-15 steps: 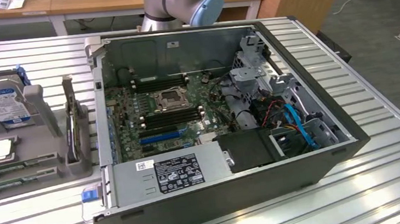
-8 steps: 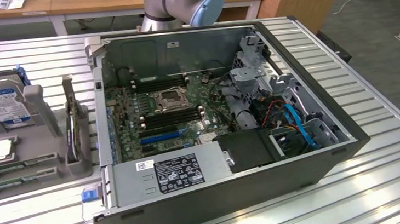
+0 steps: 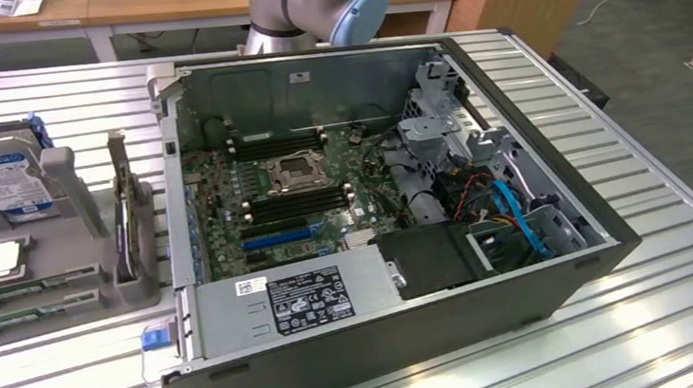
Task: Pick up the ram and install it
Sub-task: 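Pick up the ram and move it above insertion slot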
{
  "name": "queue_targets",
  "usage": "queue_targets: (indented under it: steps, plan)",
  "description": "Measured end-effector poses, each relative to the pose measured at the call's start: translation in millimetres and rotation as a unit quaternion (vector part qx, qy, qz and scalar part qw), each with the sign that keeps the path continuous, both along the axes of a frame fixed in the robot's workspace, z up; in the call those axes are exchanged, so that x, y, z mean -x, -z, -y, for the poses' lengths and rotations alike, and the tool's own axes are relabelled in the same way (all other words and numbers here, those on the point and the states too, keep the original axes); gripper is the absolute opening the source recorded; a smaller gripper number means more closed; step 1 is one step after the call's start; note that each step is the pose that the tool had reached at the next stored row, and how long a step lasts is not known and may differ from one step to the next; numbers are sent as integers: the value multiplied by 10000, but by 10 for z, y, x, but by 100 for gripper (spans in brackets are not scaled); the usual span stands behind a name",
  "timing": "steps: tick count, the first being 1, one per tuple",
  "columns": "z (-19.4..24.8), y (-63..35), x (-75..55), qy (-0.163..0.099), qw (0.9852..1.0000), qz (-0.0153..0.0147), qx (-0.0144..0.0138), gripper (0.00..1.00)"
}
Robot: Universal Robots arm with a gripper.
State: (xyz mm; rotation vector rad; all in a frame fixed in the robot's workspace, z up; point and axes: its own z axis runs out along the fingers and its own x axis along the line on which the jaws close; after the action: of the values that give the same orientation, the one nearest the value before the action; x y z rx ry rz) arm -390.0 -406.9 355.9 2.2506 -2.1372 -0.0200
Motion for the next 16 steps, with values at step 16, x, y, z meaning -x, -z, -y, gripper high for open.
queue_targets:
  steps: [16]
  plan:
    - [57, 291, 0, 1, 10000, 0, 2, 24]
